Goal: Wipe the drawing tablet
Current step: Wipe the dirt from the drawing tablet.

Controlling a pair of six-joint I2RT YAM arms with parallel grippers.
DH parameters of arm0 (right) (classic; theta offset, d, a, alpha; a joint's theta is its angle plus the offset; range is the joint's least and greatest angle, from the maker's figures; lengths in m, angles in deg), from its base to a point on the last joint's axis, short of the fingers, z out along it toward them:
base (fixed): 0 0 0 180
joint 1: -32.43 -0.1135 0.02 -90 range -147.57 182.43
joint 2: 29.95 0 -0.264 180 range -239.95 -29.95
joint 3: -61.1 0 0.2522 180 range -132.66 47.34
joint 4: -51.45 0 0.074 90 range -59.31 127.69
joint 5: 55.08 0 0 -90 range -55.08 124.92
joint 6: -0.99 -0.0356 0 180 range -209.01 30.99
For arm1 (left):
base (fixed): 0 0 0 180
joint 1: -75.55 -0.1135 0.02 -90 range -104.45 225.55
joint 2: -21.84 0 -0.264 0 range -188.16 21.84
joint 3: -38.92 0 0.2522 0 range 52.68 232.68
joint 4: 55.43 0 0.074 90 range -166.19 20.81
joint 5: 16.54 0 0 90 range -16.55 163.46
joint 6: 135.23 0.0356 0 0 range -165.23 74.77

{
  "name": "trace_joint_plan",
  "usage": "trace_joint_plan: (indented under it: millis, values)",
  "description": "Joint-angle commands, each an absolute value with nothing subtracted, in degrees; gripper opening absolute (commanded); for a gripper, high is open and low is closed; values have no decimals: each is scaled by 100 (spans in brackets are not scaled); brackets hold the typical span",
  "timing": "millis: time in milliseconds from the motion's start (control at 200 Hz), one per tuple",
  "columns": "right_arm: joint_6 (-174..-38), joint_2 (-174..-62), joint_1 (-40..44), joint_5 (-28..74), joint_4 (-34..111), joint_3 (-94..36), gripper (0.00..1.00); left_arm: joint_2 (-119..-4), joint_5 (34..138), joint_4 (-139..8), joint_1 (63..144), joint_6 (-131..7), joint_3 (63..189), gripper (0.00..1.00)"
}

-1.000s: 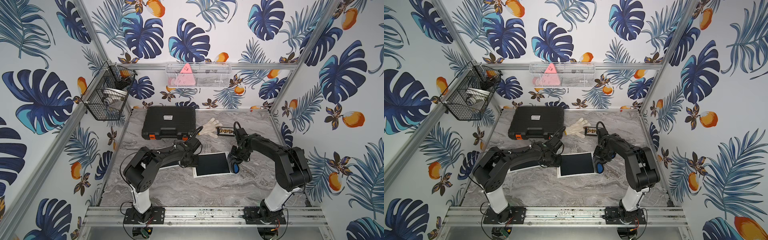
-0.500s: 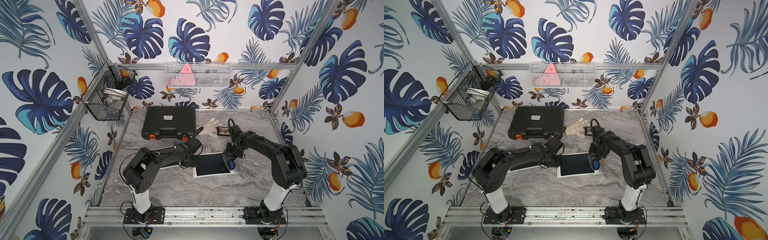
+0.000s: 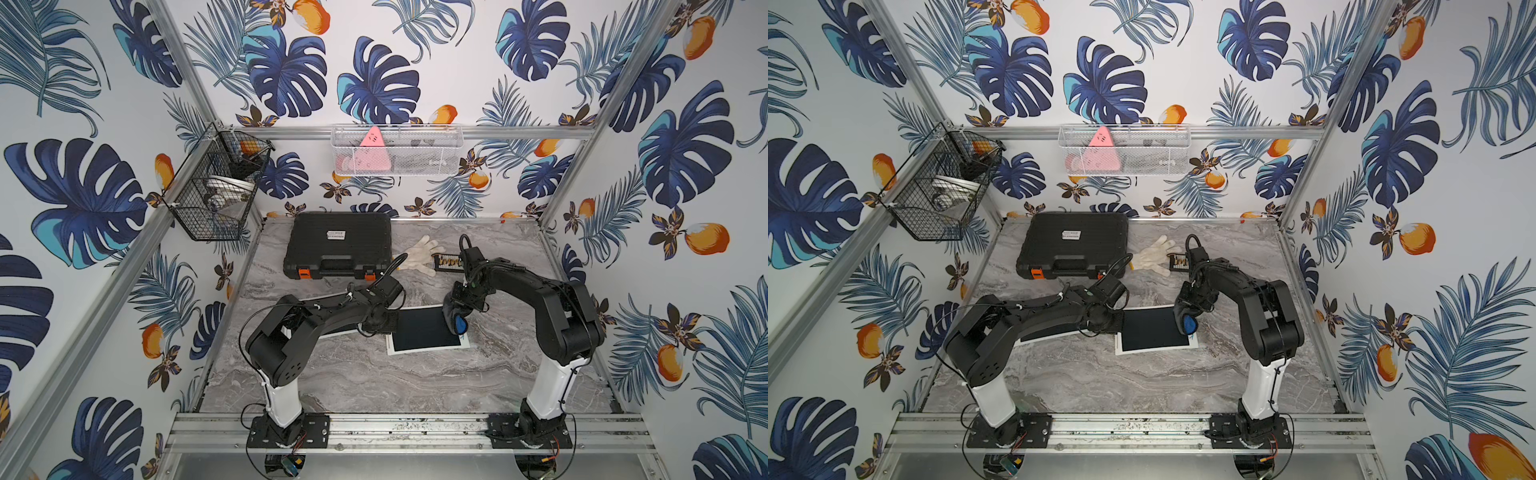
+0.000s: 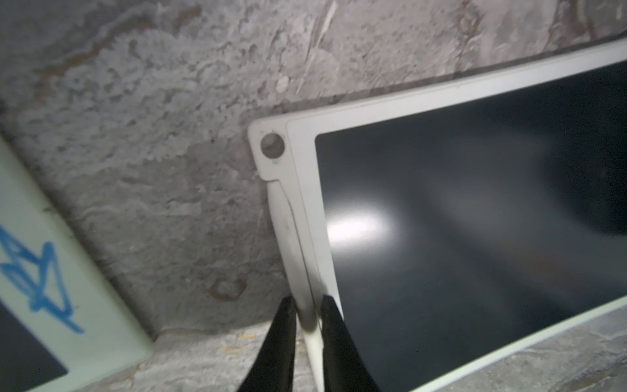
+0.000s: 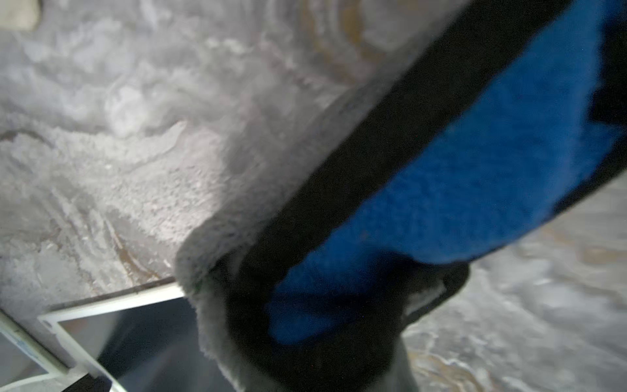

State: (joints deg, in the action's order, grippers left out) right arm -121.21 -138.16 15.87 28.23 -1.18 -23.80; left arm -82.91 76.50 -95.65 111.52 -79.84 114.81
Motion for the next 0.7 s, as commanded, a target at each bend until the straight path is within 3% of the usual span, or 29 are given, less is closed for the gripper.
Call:
trace_joint_plan:
  millis: [0,200,325,525,696]
  values:
    - [-11817,-13827,1436,3575,-387,-2410,0,-8462,7415,-9947,11156,-7906,11360,19]
    - [-12033,-14271,462,3330,-390,-3010,0,-8532,7407,-9937,11156,-7898,11359,19]
    - [-12136,-14375,606,3472,-530,-3000,0,-8566,7365,-9985,11151,-7898,11376,19]
    - [-11594,-13892,1618,3661,-672,-2531,0,-8609,7337,-9987,11156,-7904,11366,18]
    - [-11576,-13998,935,3551,-739,-2712,0,-8636,7346,-9950,11154,-7900,11359,18]
